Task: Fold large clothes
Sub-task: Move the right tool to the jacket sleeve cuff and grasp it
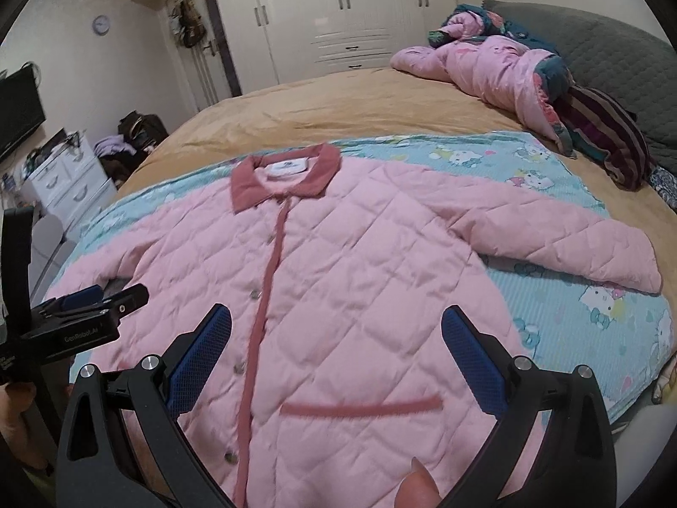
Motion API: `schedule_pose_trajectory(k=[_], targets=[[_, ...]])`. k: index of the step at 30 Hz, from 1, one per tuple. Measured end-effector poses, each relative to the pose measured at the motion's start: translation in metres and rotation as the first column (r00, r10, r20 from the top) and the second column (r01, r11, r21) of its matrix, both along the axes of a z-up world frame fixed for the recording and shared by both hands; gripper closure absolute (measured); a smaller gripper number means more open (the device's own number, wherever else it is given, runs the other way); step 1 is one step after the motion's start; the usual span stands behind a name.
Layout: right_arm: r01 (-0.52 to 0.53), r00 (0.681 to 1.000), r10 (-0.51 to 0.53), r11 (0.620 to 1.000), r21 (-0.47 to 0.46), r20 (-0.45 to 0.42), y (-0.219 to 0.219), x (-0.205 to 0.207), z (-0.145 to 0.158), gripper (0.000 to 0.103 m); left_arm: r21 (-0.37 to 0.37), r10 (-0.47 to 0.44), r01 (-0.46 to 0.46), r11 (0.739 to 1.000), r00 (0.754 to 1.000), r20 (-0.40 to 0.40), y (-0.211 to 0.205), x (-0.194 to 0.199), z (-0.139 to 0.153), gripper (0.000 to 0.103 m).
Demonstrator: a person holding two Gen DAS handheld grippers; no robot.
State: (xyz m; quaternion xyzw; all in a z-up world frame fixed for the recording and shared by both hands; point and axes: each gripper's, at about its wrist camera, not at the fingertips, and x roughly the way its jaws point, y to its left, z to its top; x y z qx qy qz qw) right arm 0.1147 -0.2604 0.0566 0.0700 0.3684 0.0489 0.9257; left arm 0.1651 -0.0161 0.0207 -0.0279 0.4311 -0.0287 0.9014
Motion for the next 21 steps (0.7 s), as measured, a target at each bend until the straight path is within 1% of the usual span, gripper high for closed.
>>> schedule_pose_trajectory(k=[3, 5, 7, 13, 16, 18, 21], targets=[[0.028, 1.0, -0.028, 0.999, 0.016, -0.014, -0.011, 0.018, -0.001, 0.004, 0.001, -0.024, 0.024, 1.0, 1.0, -0.008, -0.006, 0.021, 0.001, 0.009], [0.057, 0.998, -0.056, 0.998, 0.013, -0.014, -0.02, 0.029, -0.001, 0.004, 0.024, -0.042, 0.042, 0.999, 0.999, -0.014, -0.013, 0.035, 0.0, 0.009], [0.081, 0.997, -0.081, 0.997, 0.011, -0.014, -0.028, 0.037, -0.002, 0.004, 0.031, -0.063, 0.063, 0.998, 0.998, -0.014, -0.019, 0.046, 0.0, 0.009], [0.176, 0.984, -0.175, 0.983, 0.043, -0.037, -0.064, 0.064, -0.009, 0.004, -0.007, -0.114, 0.114, 0.993, 0.993, -0.034, -0.041, 0.079, -0.001, 0.009], [0.235, 0.971, -0.232, 0.97, 0.059, -0.054, -0.087, 0.074, -0.016, 0.004, -0.019, -0.119, 0.118, 0.993, 0.992, -0.039, -0.055, 0.094, -0.004, 0.009], [0.278, 0.959, -0.273, 0.958, 0.072, -0.071, -0.105, 0.08, -0.022, 0.004, -0.049, -0.131, 0.129, 0.99, 0.991, -0.035, -0.062, 0.101, -0.008, 0.009], [0.367, 0.928, -0.355, 0.925, 0.102, -0.116, -0.136, 0.089, -0.037, 0.004, -0.059, -0.146, 0.143, 0.988, 0.988, -0.055, -0.075, 0.113, -0.016, 0.009]])
